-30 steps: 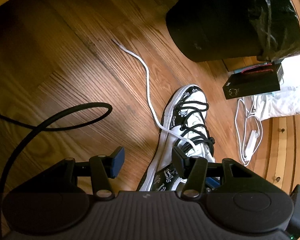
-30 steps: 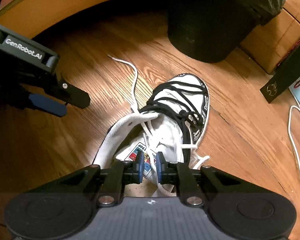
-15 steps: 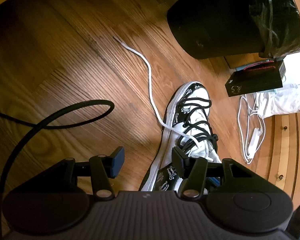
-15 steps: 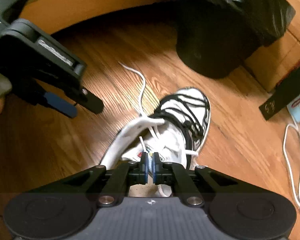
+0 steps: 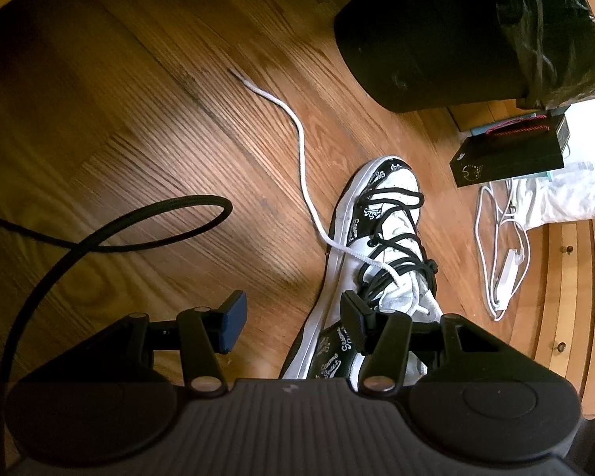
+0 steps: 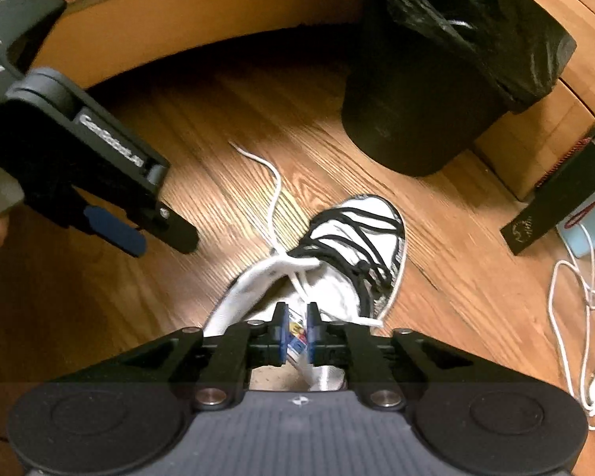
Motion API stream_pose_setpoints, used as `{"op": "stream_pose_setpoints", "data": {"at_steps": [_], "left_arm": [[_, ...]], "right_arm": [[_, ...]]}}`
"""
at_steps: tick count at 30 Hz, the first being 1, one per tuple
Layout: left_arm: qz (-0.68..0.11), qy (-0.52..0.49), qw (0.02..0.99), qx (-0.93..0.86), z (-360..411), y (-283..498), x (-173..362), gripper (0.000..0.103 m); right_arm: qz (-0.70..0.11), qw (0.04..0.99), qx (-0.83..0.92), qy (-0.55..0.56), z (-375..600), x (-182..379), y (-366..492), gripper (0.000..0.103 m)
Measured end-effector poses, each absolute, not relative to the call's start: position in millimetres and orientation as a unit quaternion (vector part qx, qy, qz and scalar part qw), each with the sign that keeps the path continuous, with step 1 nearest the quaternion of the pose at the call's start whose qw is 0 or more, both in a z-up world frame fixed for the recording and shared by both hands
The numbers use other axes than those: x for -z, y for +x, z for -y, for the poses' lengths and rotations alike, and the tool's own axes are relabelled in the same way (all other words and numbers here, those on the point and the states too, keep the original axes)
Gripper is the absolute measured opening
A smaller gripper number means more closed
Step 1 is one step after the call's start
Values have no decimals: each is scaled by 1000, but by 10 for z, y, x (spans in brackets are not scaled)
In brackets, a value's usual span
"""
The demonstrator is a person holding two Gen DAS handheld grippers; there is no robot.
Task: Lace up shoes with both hands
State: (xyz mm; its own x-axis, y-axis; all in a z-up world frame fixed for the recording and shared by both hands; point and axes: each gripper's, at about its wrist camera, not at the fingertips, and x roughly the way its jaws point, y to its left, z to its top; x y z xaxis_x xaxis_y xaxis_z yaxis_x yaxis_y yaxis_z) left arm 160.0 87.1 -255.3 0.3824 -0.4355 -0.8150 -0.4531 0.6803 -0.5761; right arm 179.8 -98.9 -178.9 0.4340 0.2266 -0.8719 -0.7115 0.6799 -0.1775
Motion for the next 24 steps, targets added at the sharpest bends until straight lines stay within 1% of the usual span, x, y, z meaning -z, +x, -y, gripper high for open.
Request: {"op": "stream_pose_setpoints", "data": {"at_steps": [1, 3, 4, 19, 24], "left_arm": [[-555, -400, 729, -6, -874, 1600, 2553, 56], [-556, -401, 728, -7, -874, 1599, 2557, 56], [-556, -402, 728, -7, -872, 1600, 2559, 56], [-559, -400, 727, -2, -879, 1581, 2562, 56], [-557, -403, 726, -3, -883, 1578, 2558, 56]], "right_arm": [[-448, 801, -292, -270, 997, 1789, 1811, 14], [-458, 798, -296, -255, 1020, 1790, 1843, 19], [-463, 796, -296, -253, 1025, 1802, 1858, 19], [-504, 771, -280, -271, 967, 2096, 1984, 18], [-509, 768, -277, -273, 954, 2113, 1995, 17]]}}
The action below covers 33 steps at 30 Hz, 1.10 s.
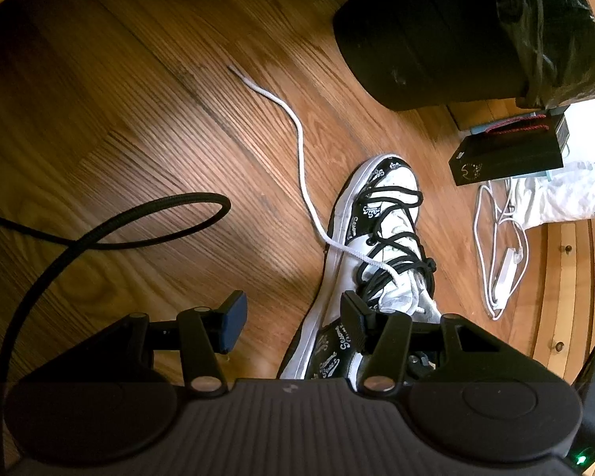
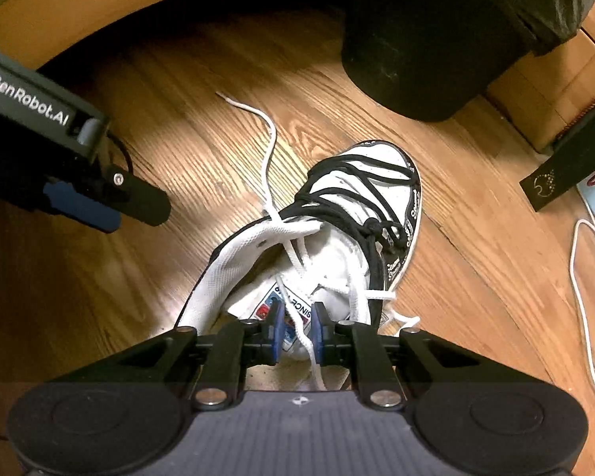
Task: Lace up shoes with both hands
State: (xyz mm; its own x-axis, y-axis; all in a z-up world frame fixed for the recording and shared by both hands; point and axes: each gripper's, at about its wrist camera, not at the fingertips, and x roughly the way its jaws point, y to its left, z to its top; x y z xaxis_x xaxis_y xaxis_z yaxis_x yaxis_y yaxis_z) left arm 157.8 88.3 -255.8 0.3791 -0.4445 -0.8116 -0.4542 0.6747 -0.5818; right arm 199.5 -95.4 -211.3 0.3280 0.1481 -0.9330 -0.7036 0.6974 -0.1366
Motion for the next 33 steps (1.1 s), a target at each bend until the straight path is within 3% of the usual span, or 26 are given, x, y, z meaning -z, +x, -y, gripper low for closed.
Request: {"op": "stream_pose_setpoints", "data": {"at_steps": [12, 33], "left_arm": [[-555, -405, 726, 2, -872, 1578, 2547, 55], [-562, -391, 729, 4, -836, 1566, 2558, 56]], "right_arm": [[-485, 760, -296, -314, 912, 2156, 1867, 6], [-383, 761, -331, -406, 833, 2002, 1506, 5]]}}
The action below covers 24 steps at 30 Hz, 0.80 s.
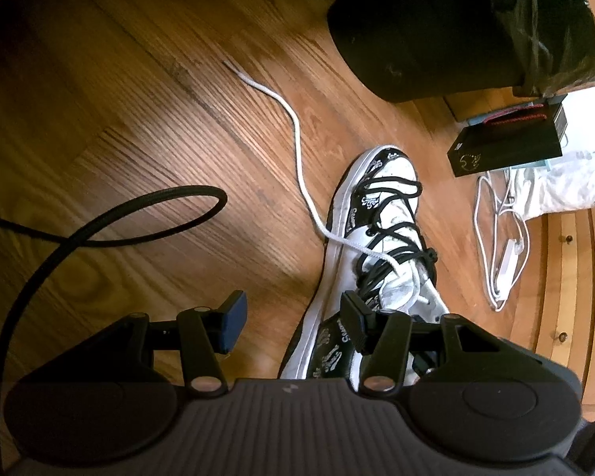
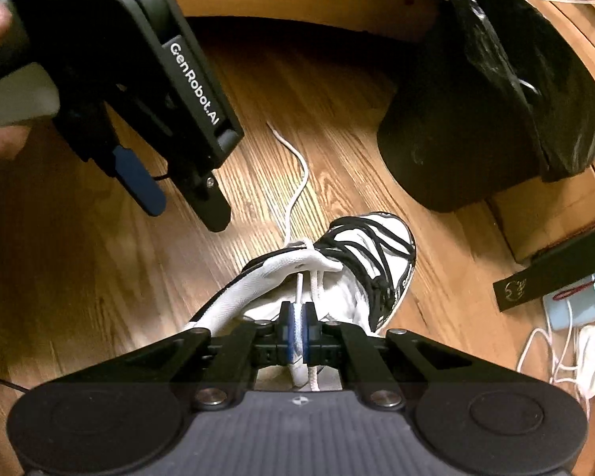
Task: Lace up shoes with both hands
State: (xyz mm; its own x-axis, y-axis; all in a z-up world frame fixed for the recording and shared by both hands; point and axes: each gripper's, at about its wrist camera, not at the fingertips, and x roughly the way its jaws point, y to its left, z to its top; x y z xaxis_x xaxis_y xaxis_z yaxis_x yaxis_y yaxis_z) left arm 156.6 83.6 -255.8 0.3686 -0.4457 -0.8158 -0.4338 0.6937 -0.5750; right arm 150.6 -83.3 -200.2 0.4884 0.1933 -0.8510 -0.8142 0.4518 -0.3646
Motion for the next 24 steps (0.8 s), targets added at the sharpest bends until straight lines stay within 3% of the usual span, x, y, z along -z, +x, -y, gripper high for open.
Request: {"op": "stream_pose_setpoints", "data": {"at_steps": [24], "left_arm": [[-563, -388, 730, -2, -879, 1541, 2536, 56]], "right_arm": [[-369, 757, -323, -432, 778, 2069, 1548, 5]]}}
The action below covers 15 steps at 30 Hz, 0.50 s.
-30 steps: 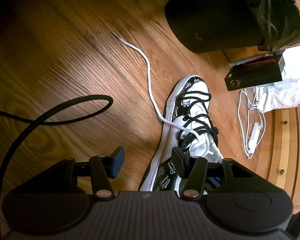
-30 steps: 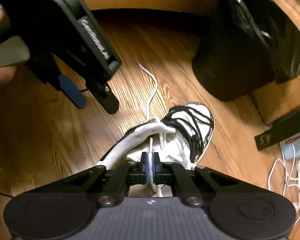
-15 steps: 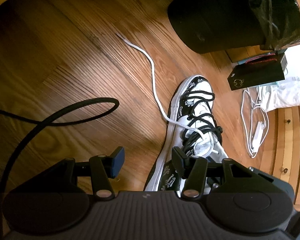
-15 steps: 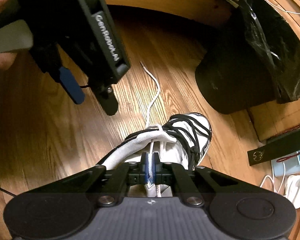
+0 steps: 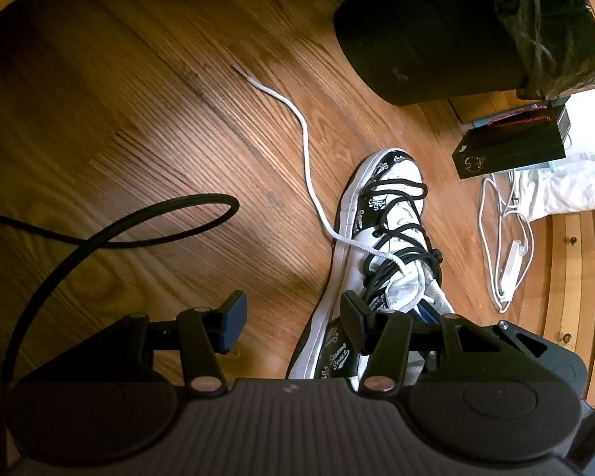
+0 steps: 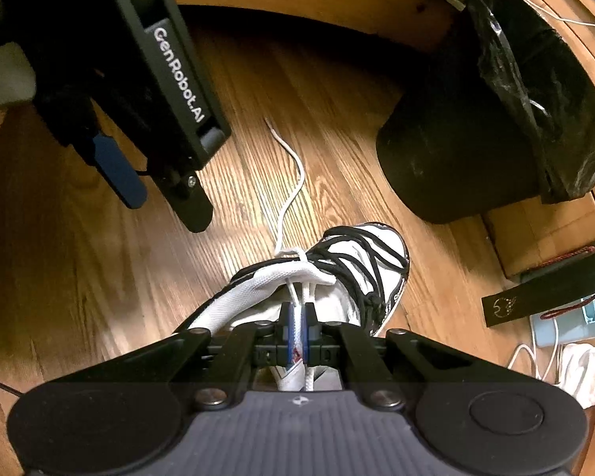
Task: Lace up shoes with both hands
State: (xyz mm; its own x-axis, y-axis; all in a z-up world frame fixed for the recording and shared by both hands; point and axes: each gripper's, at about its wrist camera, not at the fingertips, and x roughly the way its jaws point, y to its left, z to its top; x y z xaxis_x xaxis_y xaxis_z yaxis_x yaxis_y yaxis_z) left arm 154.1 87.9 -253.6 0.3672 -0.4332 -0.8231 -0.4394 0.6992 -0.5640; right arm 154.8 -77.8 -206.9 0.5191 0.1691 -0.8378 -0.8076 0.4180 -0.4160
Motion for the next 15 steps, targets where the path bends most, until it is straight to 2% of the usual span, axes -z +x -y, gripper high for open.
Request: {"op": "stream_pose_setpoints", "data": {"at_steps": [15], "left_arm": [[-566, -383, 730, -2, -878, 1525, 2544, 56]], "right_arm": [[-361, 755, -332, -435, 759, 2039, 1503, 5]]}}
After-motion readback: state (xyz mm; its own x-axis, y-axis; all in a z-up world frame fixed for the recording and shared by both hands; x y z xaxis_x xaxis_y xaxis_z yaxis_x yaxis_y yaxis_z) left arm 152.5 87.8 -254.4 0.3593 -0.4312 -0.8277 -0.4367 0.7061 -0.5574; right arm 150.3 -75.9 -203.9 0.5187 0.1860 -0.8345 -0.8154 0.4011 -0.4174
